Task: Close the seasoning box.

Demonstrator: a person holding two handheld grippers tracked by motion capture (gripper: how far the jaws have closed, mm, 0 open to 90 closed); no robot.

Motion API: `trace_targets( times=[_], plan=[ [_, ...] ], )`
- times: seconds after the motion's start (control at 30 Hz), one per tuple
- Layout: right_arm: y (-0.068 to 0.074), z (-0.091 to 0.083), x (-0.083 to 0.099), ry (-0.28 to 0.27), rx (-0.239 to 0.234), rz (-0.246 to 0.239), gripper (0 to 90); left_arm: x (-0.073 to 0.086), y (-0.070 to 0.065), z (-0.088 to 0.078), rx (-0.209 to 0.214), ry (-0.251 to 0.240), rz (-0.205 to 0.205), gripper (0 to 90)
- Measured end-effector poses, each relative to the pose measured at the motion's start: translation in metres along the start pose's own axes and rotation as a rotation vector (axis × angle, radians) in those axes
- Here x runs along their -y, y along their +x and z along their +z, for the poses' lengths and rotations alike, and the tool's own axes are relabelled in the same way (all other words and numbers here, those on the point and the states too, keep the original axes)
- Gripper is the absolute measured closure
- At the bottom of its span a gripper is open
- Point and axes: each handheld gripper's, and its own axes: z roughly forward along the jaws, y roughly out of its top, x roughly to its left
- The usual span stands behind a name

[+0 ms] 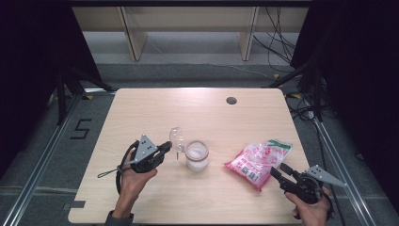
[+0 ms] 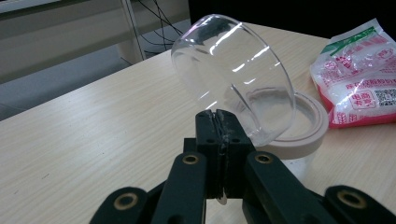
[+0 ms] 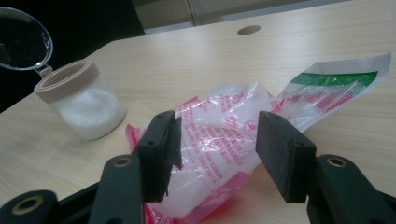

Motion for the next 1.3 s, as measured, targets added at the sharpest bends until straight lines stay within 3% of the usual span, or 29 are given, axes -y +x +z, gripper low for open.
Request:
trace_targets(
  times=[0.03, 0.13, 0.33, 0.53, 1.1, 1.3],
  plan=[
    [0.0, 0.002, 0.001, -0.029, -0.011, -0.003, 46.7, 0.0, 0.0, 0.0, 0.0, -0.001, -0.004, 87.9],
    [-0.003, 0.001, 0.001, -0.026, -0.012, -0.038, 45.7, -0.001, -0.001, 0.002, 0.006, -0.01, -0.005, 87.7],
    [-0.002, -0.001, 0.001, -0.013, -0.016, -0.022, 45.3, -0.003, -0.004, 0.003, 0.011, -0.012, -0.004, 87.1],
    [-0.003, -0.001, 0.001, -0.007, 0.005, -0.063, 45.2, -0.004, -0.006, 0.002, 0.012, -0.015, 0.0, 86.6],
    [-0.002, -0.001, 0.001, 0.004, -0.006, -0.055, 45.2, -0.005, -0.018, 0.009, 0.07, -0.024, -0.007, 84.9],
    [-0.002, -0.001, 0.001, -0.013, -0.013, -0.056, 45.2, -0.003, -0.015, 0.007, 0.081, -0.022, -0.041, 73.7]
  ],
)
